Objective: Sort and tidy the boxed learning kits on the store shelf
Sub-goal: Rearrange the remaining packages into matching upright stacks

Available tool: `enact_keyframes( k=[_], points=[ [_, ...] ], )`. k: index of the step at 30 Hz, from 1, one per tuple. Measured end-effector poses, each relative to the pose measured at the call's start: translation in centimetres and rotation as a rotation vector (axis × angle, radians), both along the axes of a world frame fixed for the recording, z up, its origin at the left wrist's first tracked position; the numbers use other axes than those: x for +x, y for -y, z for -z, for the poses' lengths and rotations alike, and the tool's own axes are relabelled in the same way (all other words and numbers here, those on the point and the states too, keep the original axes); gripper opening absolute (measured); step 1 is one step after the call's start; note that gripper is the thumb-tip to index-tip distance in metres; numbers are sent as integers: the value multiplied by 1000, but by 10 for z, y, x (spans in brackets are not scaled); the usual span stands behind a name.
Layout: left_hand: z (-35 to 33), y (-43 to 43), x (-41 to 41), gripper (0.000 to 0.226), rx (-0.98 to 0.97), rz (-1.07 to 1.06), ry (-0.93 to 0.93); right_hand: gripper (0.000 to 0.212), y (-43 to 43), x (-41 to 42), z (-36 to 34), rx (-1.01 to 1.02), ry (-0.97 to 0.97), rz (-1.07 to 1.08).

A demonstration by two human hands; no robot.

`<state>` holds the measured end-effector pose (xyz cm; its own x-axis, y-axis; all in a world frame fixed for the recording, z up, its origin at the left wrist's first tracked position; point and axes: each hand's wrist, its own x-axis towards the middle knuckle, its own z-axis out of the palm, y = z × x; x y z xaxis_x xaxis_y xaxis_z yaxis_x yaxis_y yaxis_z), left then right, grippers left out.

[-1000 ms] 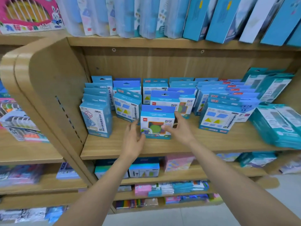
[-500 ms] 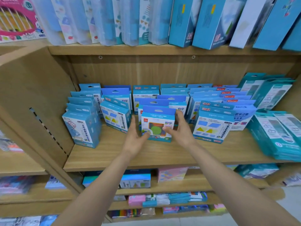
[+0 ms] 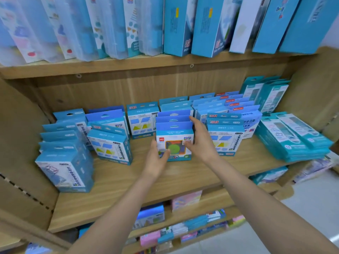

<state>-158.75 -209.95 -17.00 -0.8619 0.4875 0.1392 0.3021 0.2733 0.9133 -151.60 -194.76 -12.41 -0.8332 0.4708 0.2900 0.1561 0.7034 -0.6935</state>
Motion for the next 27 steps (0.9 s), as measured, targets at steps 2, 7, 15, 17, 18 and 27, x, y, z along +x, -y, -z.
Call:
enact_keyframes(
  k=[2,7,15,17,18,27],
  points=[
    [0,-1,2,45,15,8,-10,86,0,1,-1,28,5,23],
    [-1,-5,-2,51,25,32,10,99,-1,0,-5,34,72,-6],
    [-18,40,8,33,11,-241,-522,62,33,-5,-28,103,-294,-124],
    [-20,56,8,31,24,-380,-545,43,53,-13,-32,60,-363,-222],
    [-19,65,7,33,13,-452,-534,37,63,-18,-33,16,-352,-277],
    [-8,117,-2,74,-193,-323,-173,67,130,-74,-7,-83,-21,-498]
  ],
)
